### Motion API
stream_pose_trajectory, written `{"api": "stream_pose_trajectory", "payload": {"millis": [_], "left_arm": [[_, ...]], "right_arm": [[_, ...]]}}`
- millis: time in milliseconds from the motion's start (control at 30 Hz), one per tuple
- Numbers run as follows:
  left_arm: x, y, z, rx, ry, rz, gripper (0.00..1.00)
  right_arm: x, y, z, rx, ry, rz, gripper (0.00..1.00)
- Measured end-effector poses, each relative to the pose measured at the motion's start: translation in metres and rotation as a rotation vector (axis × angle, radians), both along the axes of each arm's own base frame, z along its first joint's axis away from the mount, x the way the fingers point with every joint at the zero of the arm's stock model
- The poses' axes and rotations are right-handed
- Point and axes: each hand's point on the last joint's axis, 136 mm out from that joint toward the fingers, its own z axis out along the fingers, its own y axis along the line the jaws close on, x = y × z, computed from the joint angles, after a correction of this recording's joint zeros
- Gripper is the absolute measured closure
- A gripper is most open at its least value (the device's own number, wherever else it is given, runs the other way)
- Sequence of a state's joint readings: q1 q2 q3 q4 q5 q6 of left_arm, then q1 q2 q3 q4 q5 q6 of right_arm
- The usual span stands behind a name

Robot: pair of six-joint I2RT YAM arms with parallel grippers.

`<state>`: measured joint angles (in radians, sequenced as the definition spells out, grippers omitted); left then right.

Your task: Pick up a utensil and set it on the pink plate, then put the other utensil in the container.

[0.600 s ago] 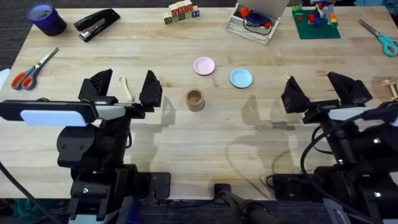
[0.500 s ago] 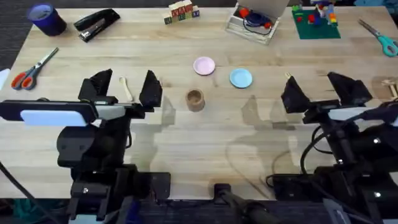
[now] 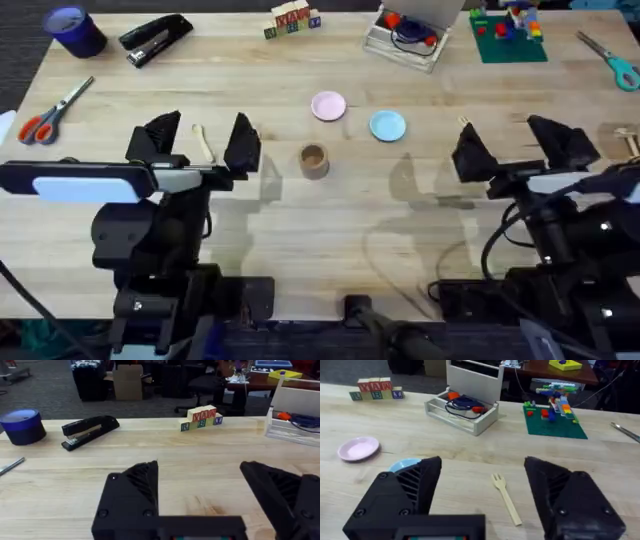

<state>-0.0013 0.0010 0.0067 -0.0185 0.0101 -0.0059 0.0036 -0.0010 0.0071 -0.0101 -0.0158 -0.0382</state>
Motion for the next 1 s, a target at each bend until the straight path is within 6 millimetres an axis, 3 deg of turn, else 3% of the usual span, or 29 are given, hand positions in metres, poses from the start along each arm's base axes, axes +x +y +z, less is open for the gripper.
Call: {"api": "stream_pose_trajectory", "payload": {"millis": [400,533,833,1000], "left_arm": [[-0.002,0.000,0.004,0.000,0.017,0.000,0.005],[-0.013,0.000,0.028,0.003,0.034,0.000,0.005],[-0.060,0.001,0.110,0.003,0.045,0.004,0.005],[-0.074,0.001,0.134,0.004,0.137,0.006,0.005]], "right_arm": [[-0.003,0.001,0.006,-0.003,0.010,0.007,0.005],[-0.010,0.001,0.027,-0.006,0.014,0.008,0.007],[-0.032,0.001,0.090,-0.011,0.062,0.009,0.006],[-0.035,0.001,0.117,-0.013,0.120,0.009,0.007]]}}
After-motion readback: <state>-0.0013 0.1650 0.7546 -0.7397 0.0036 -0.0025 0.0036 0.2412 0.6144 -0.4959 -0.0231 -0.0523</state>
